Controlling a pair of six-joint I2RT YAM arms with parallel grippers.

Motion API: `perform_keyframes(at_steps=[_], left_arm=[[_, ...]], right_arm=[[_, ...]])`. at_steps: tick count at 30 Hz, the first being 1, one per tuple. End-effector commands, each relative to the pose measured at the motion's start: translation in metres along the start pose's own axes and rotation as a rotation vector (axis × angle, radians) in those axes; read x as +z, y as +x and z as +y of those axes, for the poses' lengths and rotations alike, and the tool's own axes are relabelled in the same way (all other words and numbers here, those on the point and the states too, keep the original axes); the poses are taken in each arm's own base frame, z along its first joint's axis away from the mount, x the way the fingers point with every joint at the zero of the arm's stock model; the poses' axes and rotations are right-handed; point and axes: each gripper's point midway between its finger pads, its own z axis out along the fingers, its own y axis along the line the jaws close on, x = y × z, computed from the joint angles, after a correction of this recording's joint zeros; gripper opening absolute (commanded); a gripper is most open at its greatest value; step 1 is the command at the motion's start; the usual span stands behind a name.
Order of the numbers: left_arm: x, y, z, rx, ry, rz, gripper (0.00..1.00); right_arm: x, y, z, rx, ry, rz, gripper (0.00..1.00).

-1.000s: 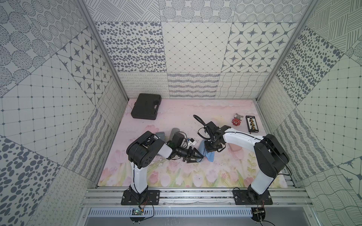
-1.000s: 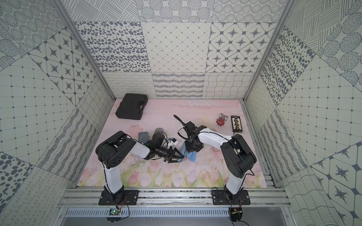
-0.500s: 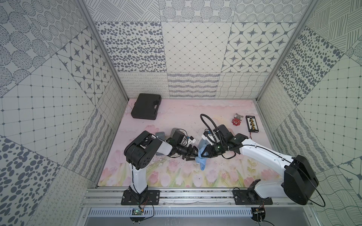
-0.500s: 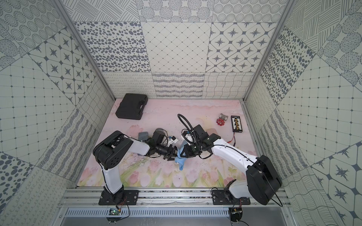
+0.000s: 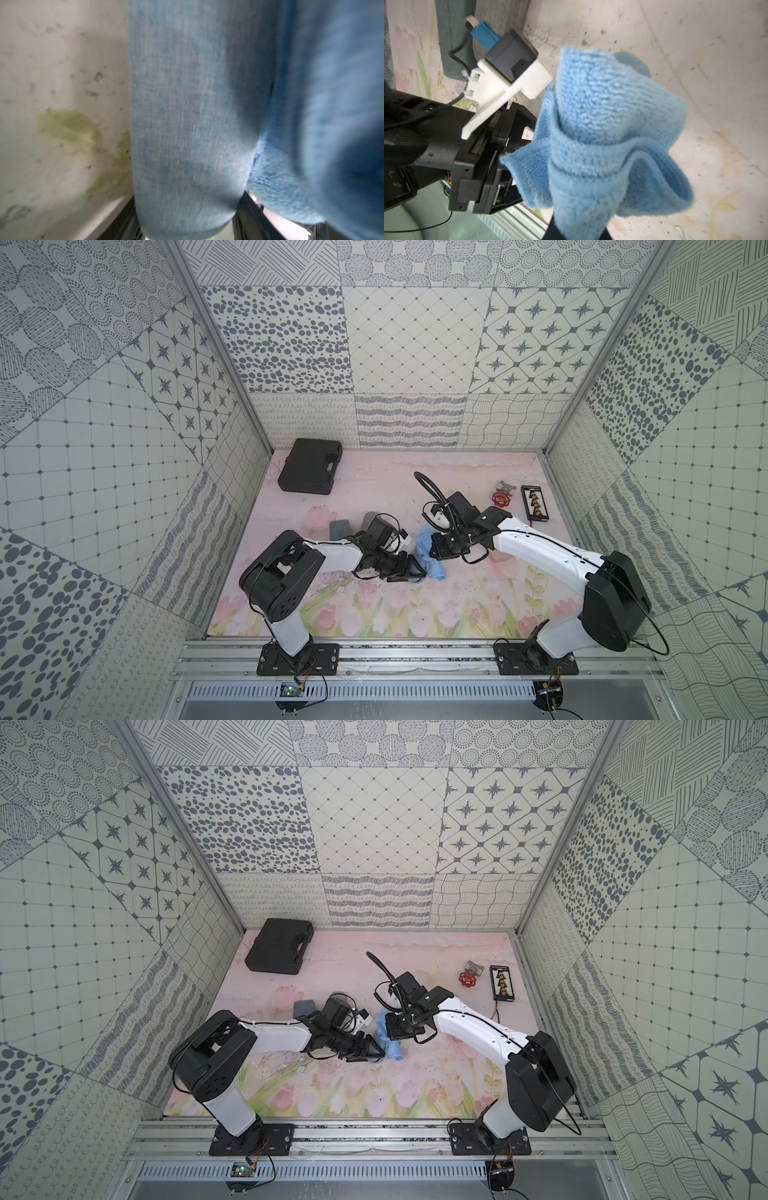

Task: Wipe the eyeglass case
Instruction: Wipe the dirt from the eyeglass case.

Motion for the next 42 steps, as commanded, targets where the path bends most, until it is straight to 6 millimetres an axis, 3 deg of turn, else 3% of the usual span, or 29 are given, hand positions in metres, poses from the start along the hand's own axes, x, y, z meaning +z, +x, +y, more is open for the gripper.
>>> perform_keyframes(at_steps=[1, 6, 8, 11, 15, 18, 22, 26, 28, 31, 34, 36, 39, 42], left_arm=[[0.002, 0.001, 0.008, 0.060, -0.085, -0.014, 0.00], [0.006, 0.010, 0.007, 0.085, -0.106, 0.015, 0.00], [0.005, 0.012, 0.008, 0.099, -0.129, 0.016, 0.00], [0.004, 0.014, 0.009, 0.106, -0.153, 0.012, 0.00], [0.000, 0.012, 0.014, 0.117, -0.206, 0.003, 0.00], [-0.003, 0.007, 0.013, 0.137, -0.249, -0.014, 0.00], [-0.007, 0.000, 0.007, 0.175, -0.293, -0.044, 0.00], [-0.006, 0.000, 0.002, 0.196, -0.306, -0.055, 0.00], [-0.005, 0.002, 0.000, 0.207, -0.308, -0.052, 0.00], [-0.001, 0.007, -0.003, 0.225, -0.319, -0.042, 0.00], [0.003, 0.012, 0.000, 0.230, -0.334, -0.029, 0.00], [0.006, 0.015, 0.003, 0.228, -0.347, -0.024, 0.00], [0.007, 0.016, 0.008, 0.223, -0.364, -0.019, 0.00], [0.008, 0.015, 0.009, 0.225, -0.371, -0.022, 0.00]], right_arm=[[0.026, -0.006, -0.022, 0.118, 0.017, 0.032, 0.00], [0.041, -0.044, -0.088, 0.230, 0.190, 0.038, 0.00], [0.035, -0.059, -0.108, 0.218, 0.284, 0.021, 0.00], [0.017, -0.064, -0.118, 0.167, 0.380, 0.014, 0.00], [-0.006, -0.049, -0.092, 0.131, 0.323, -0.005, 0.00], [-0.014, -0.030, -0.047, 0.103, 0.209, -0.002, 0.00], [-0.005, -0.007, 0.000, 0.124, 0.058, 0.037, 0.00], [0.016, -0.003, 0.009, 0.154, -0.008, 0.058, 0.00], [0.029, -0.008, -0.005, 0.158, 0.019, 0.064, 0.00], [0.044, -0.024, -0.044, 0.209, 0.070, 0.064, 0.00], [0.041, -0.042, -0.097, 0.233, 0.221, 0.045, 0.00], [0.029, -0.050, -0.121, 0.215, 0.339, 0.034, 0.00], [0.003, -0.056, -0.127, 0.159, 0.430, 0.006, 0.00], [-0.012, -0.051, -0.103, 0.116, 0.376, -0.014, 0.00]])
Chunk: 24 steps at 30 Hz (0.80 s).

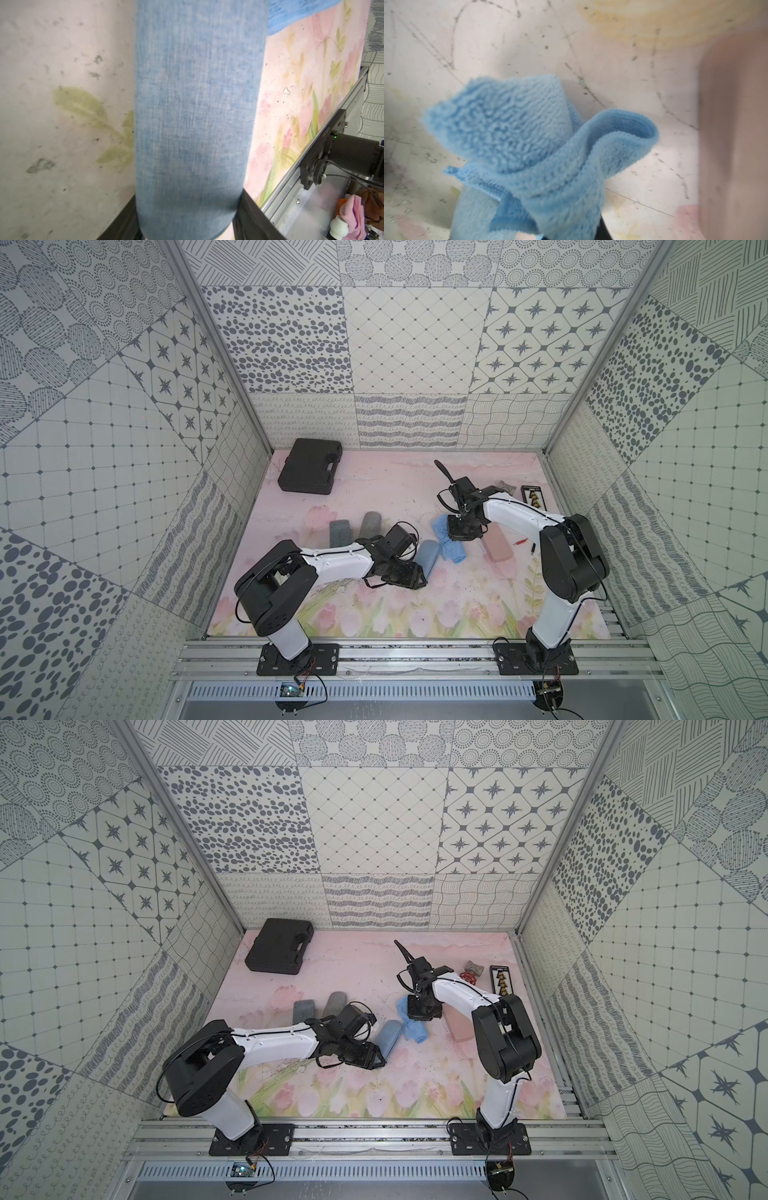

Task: Wipe the eyeglass case
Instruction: Wipe the dirt from the eyeglass case, then place the eyeglass case at the center of the board.

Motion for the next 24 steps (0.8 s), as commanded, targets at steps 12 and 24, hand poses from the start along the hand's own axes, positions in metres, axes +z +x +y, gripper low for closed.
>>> perform_keyframes(at_steps=[12, 24], left_arm=[[0.001, -0.003, 0.005, 0.037, -0.062, -0.012, 0.00], [0.003, -0.013, 0.001, -0.001, -0.109, -0.054, 0.05]], right_arm=[[-0.023, 0.077, 0.098, -0.063, -0.346, 0.117, 0.00], [-0.039, -0.009, -0.017, -0.010, -0.032, -0.041, 0.00]])
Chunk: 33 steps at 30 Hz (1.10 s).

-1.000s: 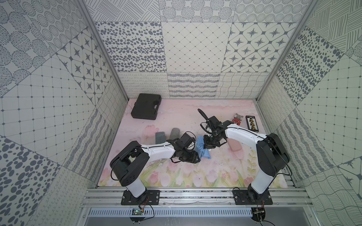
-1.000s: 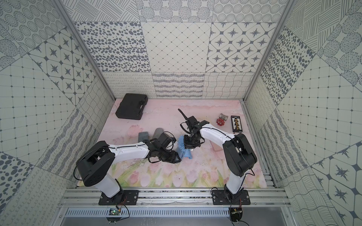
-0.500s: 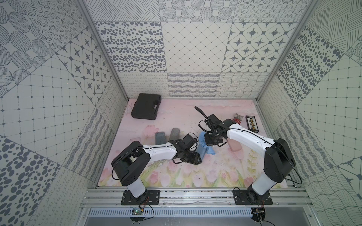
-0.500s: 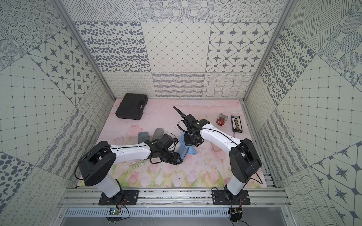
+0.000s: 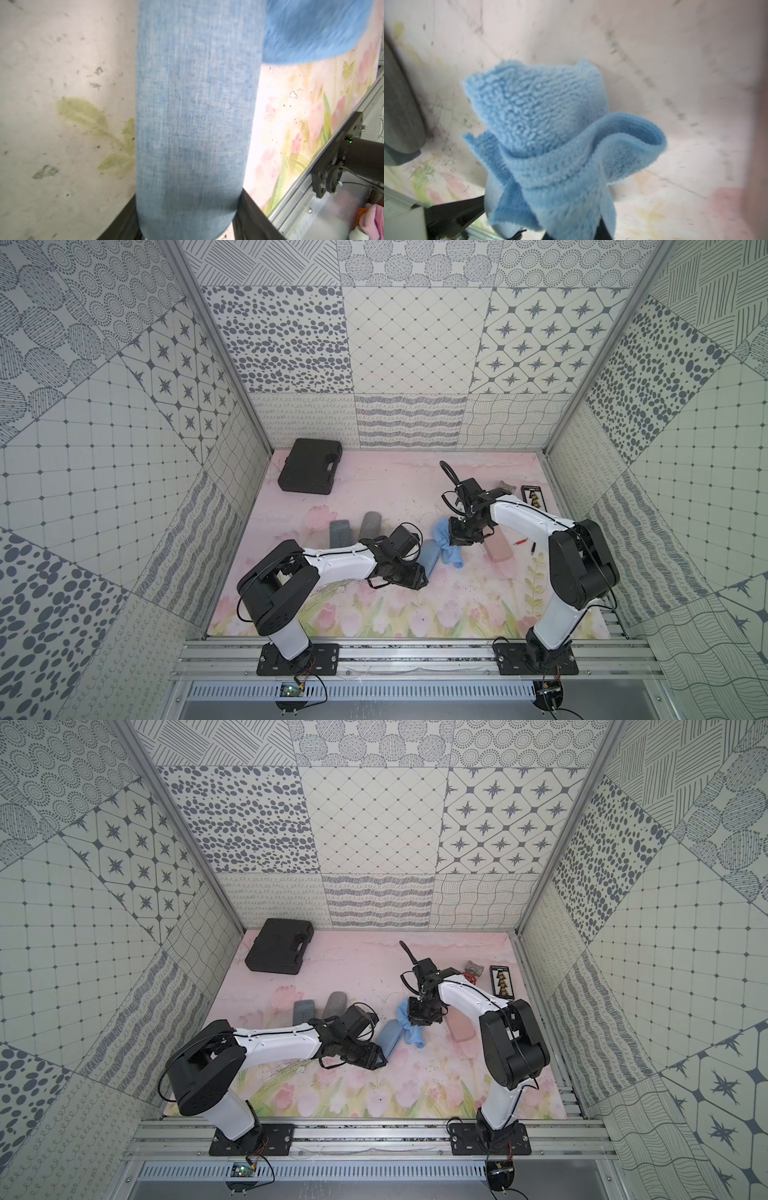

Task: Wipe the eyeglass case
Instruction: Place the eyeglass case at the center of the board.

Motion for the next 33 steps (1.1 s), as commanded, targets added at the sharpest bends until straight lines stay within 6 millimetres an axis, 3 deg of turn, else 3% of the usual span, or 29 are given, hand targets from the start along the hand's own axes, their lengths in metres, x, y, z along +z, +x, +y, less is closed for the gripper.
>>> perform_keyframes(at_steps=[1, 8, 21, 29, 33], left_arm=[[0.003, -0.010, -0.001, -0.023, -0.052, -0.030, 0.06], [0.016, -0.035, -0.008, -0.087, -0.134, -0.034, 0.17], [0.054, -0.060, -0.052, -0.230, -0.178, -0.079, 0.36], [0.077, -0.071, -0.057, -0.331, -0.181, -0.104, 0.38], [0.087, -0.079, -0.060, -0.335, -0.207, -0.113, 0.44]], right_arm=[[-0.035, -0.014, -0.016, -0.082, 0.111, -0.091, 0.00], [-0.062, -0.008, -0.034, -0.011, 0.088, -0.174, 0.00], [-0.101, -0.008, -0.066, 0.114, 0.031, -0.343, 0.00], [-0.099, 0.013, -0.073, 0.103, 0.026, -0.353, 0.00], [-0.095, 0.014, -0.078, 0.104, 0.030, -0.357, 0.00]])
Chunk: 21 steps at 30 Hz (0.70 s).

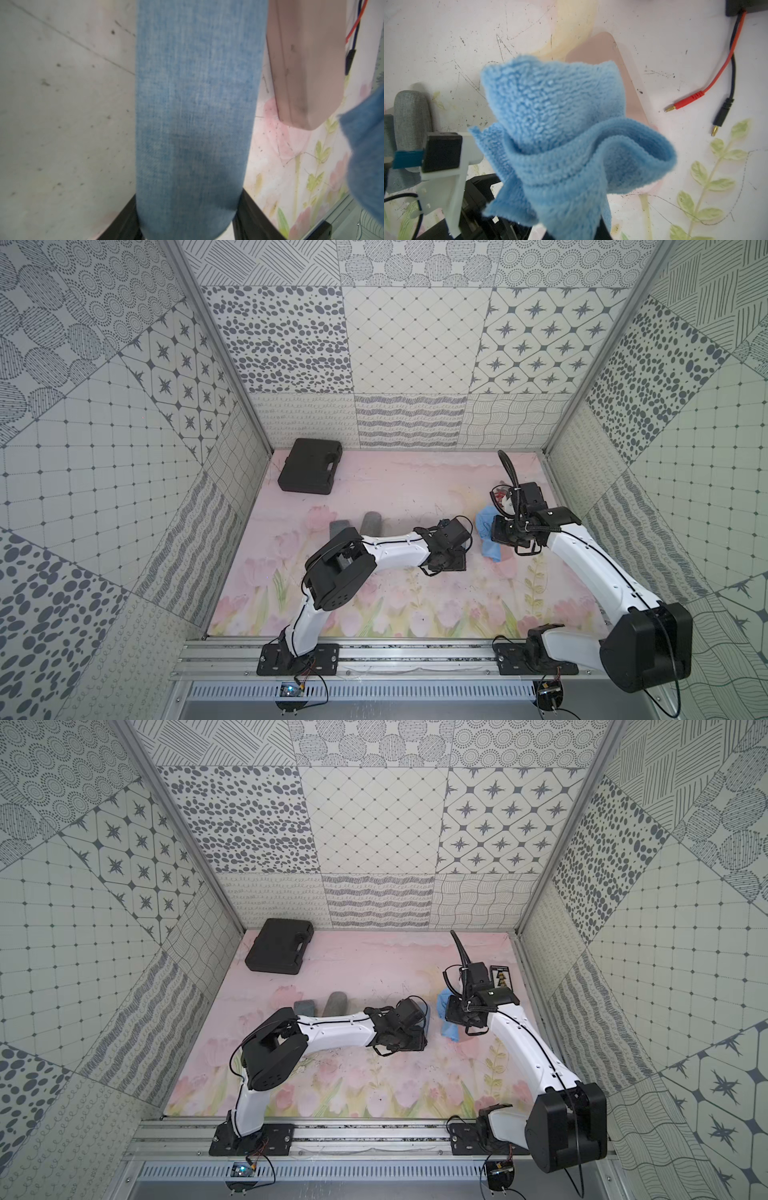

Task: Wipe the eyeglass case
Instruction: Place the eyeglass case at the center of the board.

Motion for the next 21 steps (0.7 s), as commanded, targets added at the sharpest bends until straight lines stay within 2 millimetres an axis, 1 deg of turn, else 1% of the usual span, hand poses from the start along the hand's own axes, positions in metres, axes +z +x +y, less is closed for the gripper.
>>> perform_keyframes(at_steps=[1, 3, 7, 9, 13, 18, 21], left_arm=[[0.019, 0.005, 0.021, -0.093, -0.123, 0.014, 0.47], [0.021, 0.006, 0.017, -0.098, -0.117, 0.016, 0.55], [0.027, 0.010, 0.016, -0.115, -0.104, 0.030, 0.58], [0.027, 0.009, 0.014, -0.119, -0.091, 0.027, 0.64], [0.028, 0.009, 0.008, -0.123, -0.065, 0.027, 0.72], [0.025, 0.010, 0.005, -0.118, -0.053, 0.027, 0.75], [0.013, 0.005, 0.004, -0.110, -0.048, 0.001, 0.77]], right_arm=[[-0.004, -0.011, 0.002, -0.011, -0.020, -0.050, 0.00], [-0.006, -0.014, 0.003, -0.014, -0.024, -0.058, 0.00], [-0.006, -0.015, 0.000, -0.020, -0.009, -0.064, 0.00], [-0.006, -0.014, -0.001, -0.013, -0.013, -0.063, 0.00], [-0.005, -0.012, -0.003, -0.010, -0.006, -0.063, 0.00], [-0.003, -0.012, -0.004, -0.008, -0.002, -0.058, 0.00], [-0.006, -0.014, -0.003, -0.006, -0.006, -0.065, 0.00]])
